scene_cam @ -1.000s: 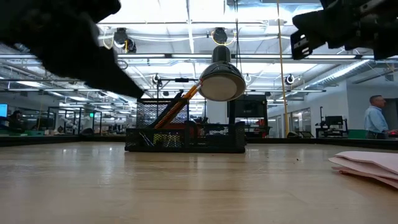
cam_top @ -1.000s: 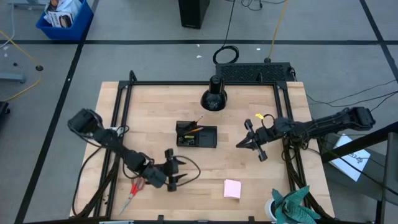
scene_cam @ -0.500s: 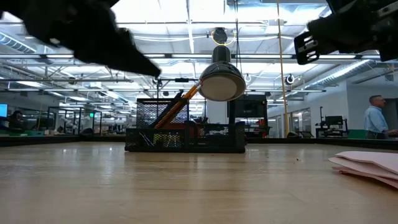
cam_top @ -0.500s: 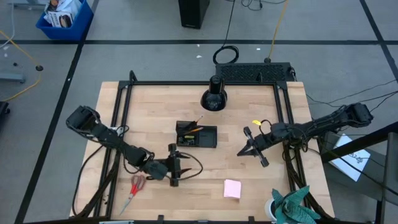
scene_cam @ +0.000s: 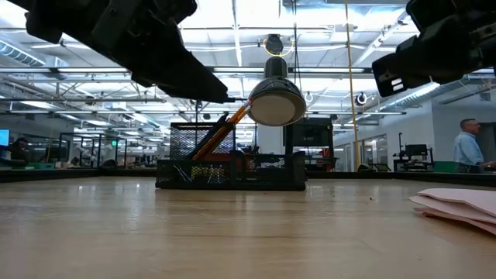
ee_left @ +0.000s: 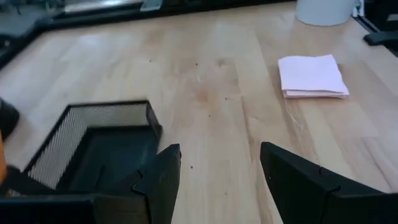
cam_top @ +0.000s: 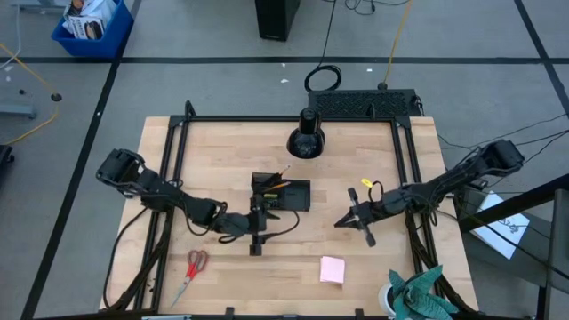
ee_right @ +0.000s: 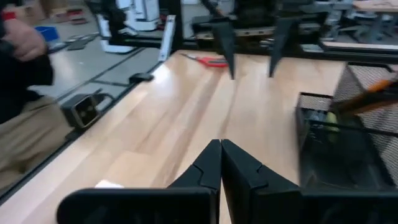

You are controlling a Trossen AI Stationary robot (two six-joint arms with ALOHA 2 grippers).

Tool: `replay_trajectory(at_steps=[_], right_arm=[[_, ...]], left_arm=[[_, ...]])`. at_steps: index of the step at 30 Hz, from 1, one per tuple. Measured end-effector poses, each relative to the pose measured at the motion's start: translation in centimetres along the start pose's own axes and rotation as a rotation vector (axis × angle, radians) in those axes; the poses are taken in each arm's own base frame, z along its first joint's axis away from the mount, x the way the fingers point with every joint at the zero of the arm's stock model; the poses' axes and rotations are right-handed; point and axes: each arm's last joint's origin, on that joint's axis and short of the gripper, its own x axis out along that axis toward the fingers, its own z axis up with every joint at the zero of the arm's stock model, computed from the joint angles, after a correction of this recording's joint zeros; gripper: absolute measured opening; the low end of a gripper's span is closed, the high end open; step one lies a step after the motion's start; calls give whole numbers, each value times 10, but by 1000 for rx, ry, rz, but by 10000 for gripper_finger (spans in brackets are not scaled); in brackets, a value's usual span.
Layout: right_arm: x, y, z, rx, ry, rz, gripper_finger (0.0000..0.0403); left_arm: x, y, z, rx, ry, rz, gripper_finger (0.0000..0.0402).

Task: Pick and place office supplies into organizer
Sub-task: Put the scissors into the desk organizer

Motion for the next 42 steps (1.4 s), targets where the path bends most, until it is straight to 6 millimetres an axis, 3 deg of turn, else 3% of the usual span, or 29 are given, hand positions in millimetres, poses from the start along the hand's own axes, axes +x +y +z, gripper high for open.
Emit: replay_trajectory(at_steps=[10, 19, 24, 30, 34, 42], right_arm=[[2, 3, -1, 6, -3, -22, 4], [2, 3, -2, 1, 3, -18, 4], [2, 3, -2, -2, 2, -19, 4], [2, 3, -2, -59, 6, -19, 4], [2, 3, -2, -86, 3, -20, 4], [1, 3, 0, -102, -6, -24, 4]], left_arm=[[-1, -3, 7, 146, -77, -7, 227], [-1, -3, 6, 127, -60, -9, 227], [-4, -15, 14, 111, 6, 62, 227], [-34, -30, 45, -39, 338, 235, 227], [-63, -46, 61, -177, 436, 288, 227], [-106, -77, 50, -324, 510, 349, 227]])
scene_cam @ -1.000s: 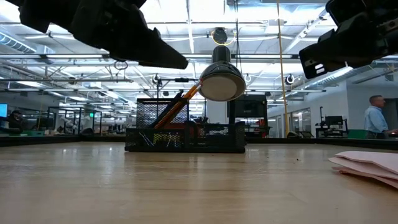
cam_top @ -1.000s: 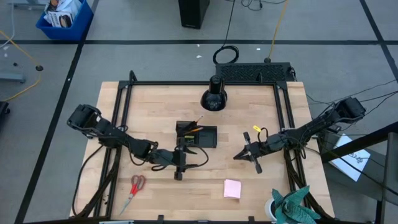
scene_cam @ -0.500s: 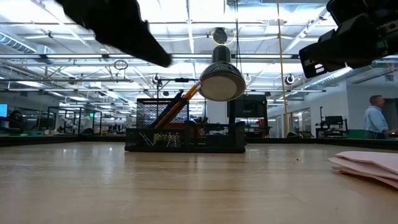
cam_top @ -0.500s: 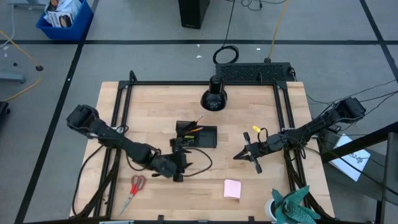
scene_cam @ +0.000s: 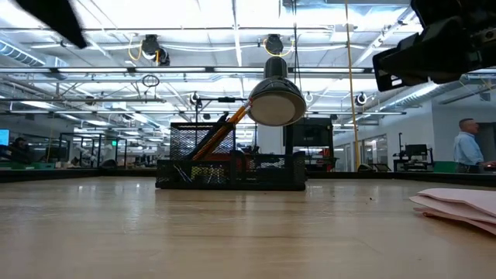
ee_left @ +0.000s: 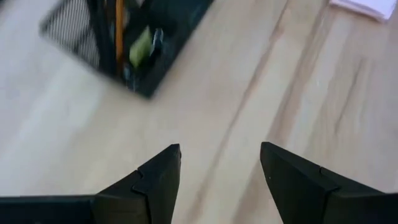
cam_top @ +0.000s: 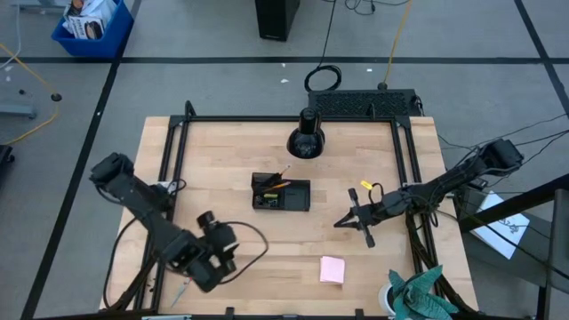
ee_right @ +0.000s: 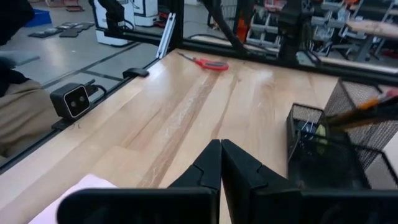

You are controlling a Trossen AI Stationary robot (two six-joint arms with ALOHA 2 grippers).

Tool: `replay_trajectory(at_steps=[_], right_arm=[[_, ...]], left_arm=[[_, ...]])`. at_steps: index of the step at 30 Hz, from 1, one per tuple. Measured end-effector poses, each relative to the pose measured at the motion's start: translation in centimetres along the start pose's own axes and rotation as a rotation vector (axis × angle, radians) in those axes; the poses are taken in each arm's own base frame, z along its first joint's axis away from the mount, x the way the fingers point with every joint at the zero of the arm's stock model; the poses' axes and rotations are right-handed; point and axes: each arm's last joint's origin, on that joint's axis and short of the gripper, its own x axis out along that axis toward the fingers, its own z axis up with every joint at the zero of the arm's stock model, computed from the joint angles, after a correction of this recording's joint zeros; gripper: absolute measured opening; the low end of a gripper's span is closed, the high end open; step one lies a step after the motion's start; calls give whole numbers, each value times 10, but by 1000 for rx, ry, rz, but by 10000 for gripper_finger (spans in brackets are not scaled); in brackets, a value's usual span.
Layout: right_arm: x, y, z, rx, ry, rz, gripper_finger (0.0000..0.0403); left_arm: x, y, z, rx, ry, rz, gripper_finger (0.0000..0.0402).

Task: Pick and place office supplies into organizer
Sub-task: Put the scissors into the desk organizer

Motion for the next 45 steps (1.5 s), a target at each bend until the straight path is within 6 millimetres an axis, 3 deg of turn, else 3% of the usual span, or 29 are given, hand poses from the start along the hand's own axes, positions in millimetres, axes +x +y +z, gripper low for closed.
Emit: replay_trajectory(at_steps=[9, 16, 25, 30, 45], right_arm=[[-8, -11, 11, -11, -74, -52, 4], [-24, -22, -3, -1, -93, -120, 4], [-32, -31, -3, 16, -128, -176, 4], [-32, -31, -3, 14, -128, -177, 4], [-32, -31, -1, 13, -147, -180, 4]], left_arm=[[2, 2, -48, -249, 191, 30, 227], [10, 10, -83, -472, 400, 134, 227], [2, 8, -99, -749, 409, 188, 227], [2, 4, -106, -751, 426, 188, 227], [30, -12, -126, -616, 431, 262, 227]])
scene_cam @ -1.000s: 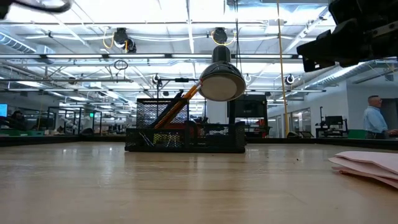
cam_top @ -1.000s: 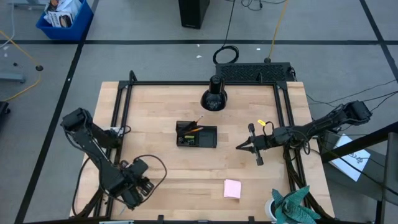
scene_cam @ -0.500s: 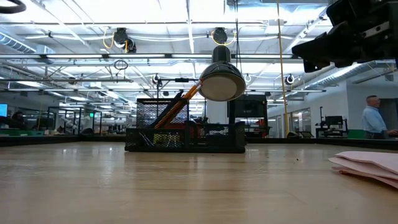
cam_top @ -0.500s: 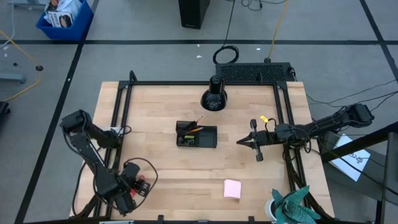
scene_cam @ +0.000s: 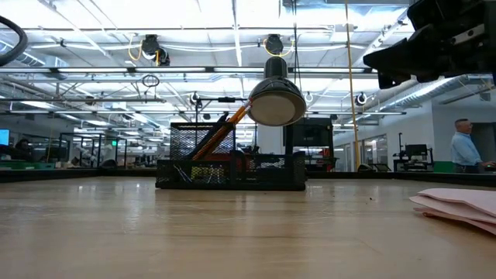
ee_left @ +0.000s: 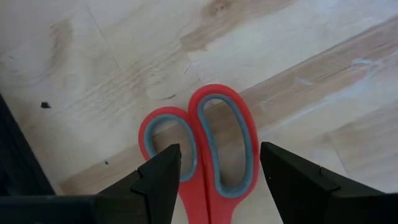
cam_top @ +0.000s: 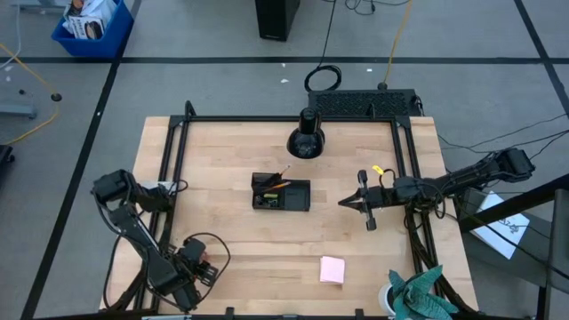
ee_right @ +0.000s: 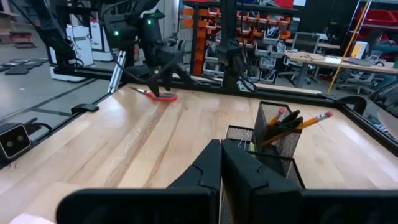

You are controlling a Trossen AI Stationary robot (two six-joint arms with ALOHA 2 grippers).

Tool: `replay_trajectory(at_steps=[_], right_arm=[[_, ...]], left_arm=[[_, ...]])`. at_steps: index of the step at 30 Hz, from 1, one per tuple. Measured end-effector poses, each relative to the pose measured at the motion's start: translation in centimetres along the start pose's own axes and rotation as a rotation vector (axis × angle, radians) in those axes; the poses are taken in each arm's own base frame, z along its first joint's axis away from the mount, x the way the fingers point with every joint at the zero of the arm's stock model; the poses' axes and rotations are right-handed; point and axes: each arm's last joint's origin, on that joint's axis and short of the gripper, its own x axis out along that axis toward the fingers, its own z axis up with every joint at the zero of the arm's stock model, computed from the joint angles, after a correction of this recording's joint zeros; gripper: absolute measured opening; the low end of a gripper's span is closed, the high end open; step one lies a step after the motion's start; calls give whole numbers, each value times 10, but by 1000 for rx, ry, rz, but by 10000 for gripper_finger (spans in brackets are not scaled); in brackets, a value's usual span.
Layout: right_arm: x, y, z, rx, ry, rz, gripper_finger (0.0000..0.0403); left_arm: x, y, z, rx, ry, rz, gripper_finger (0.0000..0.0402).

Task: Pick and place office supplies into organizer
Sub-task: Put the scissors into the desk organizer

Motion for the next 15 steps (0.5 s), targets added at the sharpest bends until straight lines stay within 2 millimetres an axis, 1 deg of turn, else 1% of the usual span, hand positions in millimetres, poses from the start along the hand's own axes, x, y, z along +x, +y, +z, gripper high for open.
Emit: replay_trajectory(at_steps=[8, 12, 15], right_arm=[[0, 0, 2, 1, -18, -1, 4], [0, 0, 2, 1, -19, -1, 4], [0, 0, 2, 1, -18, -1, 4]], left_arm=[[2, 1, 0, 5, 3, 9, 227], [9, 6, 0, 1, 29, 48, 227], [14, 6, 0, 1, 47, 27, 227]])
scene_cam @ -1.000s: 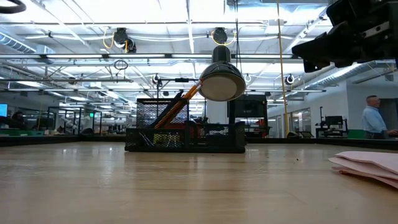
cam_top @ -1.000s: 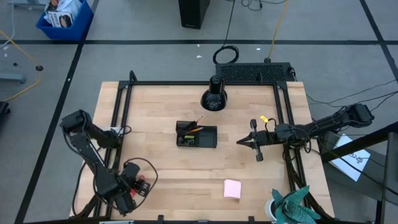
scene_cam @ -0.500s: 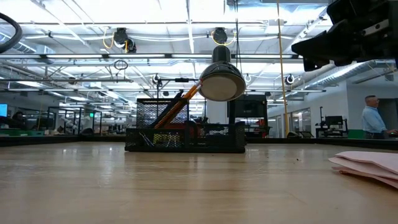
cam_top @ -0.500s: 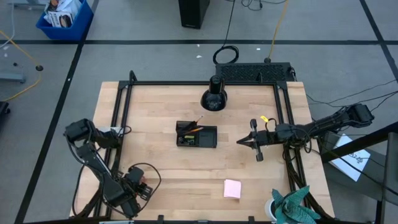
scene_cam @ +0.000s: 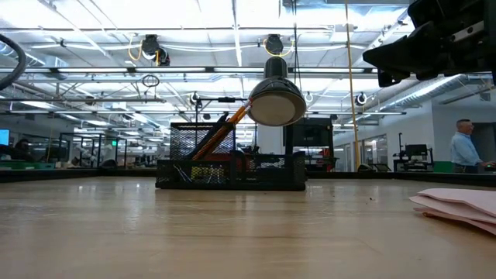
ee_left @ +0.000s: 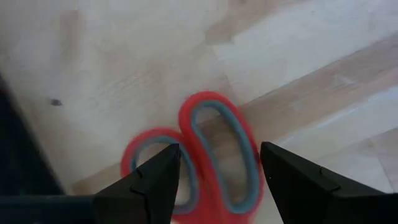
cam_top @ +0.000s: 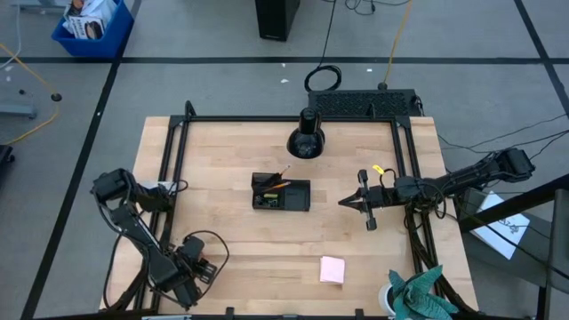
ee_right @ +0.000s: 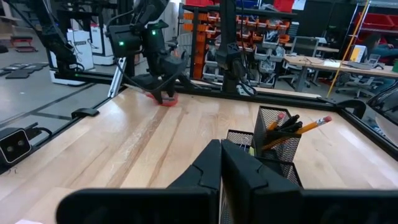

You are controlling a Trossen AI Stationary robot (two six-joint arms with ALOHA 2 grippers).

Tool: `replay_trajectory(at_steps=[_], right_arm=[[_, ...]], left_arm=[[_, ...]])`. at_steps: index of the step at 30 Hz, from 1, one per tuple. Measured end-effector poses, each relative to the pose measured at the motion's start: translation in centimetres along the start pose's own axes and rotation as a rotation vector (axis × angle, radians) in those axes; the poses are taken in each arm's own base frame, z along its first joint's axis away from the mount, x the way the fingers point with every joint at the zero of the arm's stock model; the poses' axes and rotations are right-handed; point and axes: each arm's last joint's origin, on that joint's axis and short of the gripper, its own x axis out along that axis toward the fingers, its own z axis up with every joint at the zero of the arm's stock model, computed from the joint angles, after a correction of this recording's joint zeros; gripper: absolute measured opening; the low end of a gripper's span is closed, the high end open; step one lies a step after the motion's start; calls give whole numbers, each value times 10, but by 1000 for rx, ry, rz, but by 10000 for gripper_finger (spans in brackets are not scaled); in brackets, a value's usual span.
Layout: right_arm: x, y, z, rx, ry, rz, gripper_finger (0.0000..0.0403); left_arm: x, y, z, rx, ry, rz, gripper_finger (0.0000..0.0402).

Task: Pick and place office supplies into organizer
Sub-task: Put the scissors into the desk organizer

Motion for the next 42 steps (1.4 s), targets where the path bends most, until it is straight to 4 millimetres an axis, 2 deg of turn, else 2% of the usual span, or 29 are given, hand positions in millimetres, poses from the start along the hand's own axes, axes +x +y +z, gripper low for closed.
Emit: replay_trajectory(at_steps=[8, 24, 42], right_arm=[[0, 0, 0, -4, -4, -1, 4], [0, 0, 0, 1, -7, -2, 4], [0, 0, 0, 0, -6, -2, 4]], left_arm=[[10, 1, 0, 16, 12, -39, 227], [-13, 5, 7, 60, 30, -159, 227], [-15, 12, 0, 137, 39, -150, 227]])
